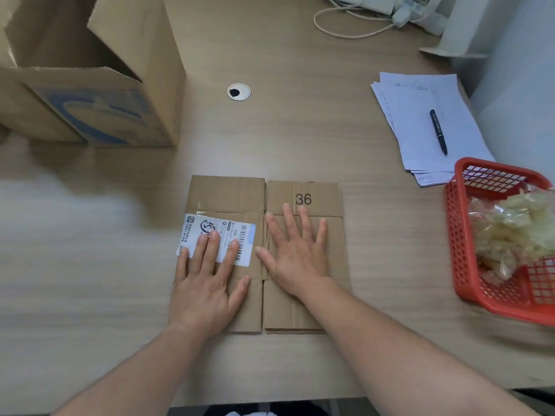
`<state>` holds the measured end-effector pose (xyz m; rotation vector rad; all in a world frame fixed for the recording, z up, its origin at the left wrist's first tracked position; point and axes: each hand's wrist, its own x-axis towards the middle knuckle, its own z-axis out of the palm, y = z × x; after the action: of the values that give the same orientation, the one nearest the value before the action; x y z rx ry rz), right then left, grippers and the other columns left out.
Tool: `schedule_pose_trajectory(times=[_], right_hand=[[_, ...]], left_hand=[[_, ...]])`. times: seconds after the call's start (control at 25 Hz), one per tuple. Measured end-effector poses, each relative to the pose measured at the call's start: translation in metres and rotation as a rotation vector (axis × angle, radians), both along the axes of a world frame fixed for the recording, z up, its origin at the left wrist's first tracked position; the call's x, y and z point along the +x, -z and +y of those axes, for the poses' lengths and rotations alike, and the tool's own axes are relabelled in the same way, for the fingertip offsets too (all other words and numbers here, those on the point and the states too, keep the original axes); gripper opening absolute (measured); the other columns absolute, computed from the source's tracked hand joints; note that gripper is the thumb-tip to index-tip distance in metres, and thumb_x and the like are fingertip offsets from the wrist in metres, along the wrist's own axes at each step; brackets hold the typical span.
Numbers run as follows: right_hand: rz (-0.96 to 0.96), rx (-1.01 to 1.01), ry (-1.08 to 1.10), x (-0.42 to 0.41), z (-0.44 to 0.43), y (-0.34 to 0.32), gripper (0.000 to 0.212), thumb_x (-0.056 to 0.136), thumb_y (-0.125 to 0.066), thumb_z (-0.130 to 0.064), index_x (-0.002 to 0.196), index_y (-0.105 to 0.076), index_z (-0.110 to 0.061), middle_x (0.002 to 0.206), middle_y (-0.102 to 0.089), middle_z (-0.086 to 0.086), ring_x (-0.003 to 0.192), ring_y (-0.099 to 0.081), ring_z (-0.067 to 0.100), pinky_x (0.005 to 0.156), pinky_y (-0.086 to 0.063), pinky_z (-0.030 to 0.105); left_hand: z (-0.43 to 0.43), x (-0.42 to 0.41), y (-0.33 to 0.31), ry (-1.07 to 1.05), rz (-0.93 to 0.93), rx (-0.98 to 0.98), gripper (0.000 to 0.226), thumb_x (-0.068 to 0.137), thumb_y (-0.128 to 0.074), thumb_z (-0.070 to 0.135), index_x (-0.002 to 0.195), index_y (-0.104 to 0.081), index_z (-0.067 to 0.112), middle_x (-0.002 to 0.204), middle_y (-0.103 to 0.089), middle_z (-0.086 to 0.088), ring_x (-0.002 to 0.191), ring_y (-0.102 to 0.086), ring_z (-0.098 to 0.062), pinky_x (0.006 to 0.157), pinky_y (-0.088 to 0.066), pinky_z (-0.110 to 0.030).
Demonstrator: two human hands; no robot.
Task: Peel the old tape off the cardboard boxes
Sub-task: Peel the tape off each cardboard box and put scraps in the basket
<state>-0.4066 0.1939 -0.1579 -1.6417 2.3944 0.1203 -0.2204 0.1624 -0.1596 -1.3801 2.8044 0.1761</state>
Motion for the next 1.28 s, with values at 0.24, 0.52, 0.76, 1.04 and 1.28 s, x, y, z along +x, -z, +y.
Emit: schedule_pose_trajectory(times=[0.24, 0.52, 0.76, 1.04, 1.28], right_hand=[[-0.047, 0.047, -0.008, 0.000, -0.001, -0.006, 0.072, 0.087, -0.015, -0.070, 0.148, 0.007, -0.040, 0.158, 0.019, -0.004, 0.142, 0.026, 0.024, 0.104, 0.025, 0.057], [-0.206, -0.075, 0.284, -0.028, 0.042, -0.046, 0.071, 0.084, -0.057, -0.045, 0.146, -0.029, -0.025, 0.153, -0.024, 0.006, 0.139, -0.021, 0.026, 0.113, -0.021, 0.036], [-0.304, -0.084, 0.923, 0.003, 0.088, -0.044, 0.084, 0.065, -0.076, -0.052, 0.128, -0.043, -0.007, 0.131, -0.047, 0.015, 0.123, -0.044, 0.032, 0.099, -0.037, 0.035], [-0.778, -0.428, 0.938, 0.029, 0.127, -0.064, 0.085, 0.075, -0.071, -0.010, 0.144, -0.027, -0.032, 0.126, -0.047, -0.010, 0.109, -0.051, 0.013, 0.087, -0.043, 0.024], [-0.989, -0.554, 1.021, 0.020, 0.220, -0.089, 0.061, 0.080, -0.061, 0.007, 0.122, -0.058, -0.037, 0.124, -0.058, -0.003, 0.097, -0.060, 0.005, 0.068, -0.047, 0.008]], left_hand=[[0.000, 0.000, 0.001, -0.018, -0.026, 0.022, 0.069, 0.088, -0.021, 0.059, 0.147, -0.023, 0.024, 0.157, -0.021, -0.012, 0.146, -0.014, -0.023, 0.115, -0.011, -0.050], [-0.031, 0.006, -0.021, 0.020, -0.100, 0.273, 0.080, 0.088, -0.035, 0.068, 0.153, -0.003, 0.033, 0.162, 0.006, 0.001, 0.148, 0.009, -0.016, 0.118, 0.001, -0.040], [-0.030, 0.030, -0.043, -0.415, 0.018, 0.401, 0.096, 0.067, -0.070, 0.066, 0.137, -0.032, 0.013, 0.128, -0.041, -0.012, 0.123, -0.039, -0.031, 0.093, -0.041, -0.040], [-0.032, 0.040, -0.043, -0.340, 0.367, 0.587, 0.094, 0.067, -0.084, 0.040, 0.136, -0.030, 0.007, 0.134, -0.037, -0.012, 0.122, -0.043, -0.031, 0.095, -0.040, -0.042], [-0.001, 0.014, -0.049, 0.004, 0.545, 1.004, 0.089, 0.086, -0.071, 0.012, 0.148, -0.015, 0.045, 0.132, -0.036, 0.021, 0.108, -0.047, -0.013, 0.086, -0.038, -0.028]])
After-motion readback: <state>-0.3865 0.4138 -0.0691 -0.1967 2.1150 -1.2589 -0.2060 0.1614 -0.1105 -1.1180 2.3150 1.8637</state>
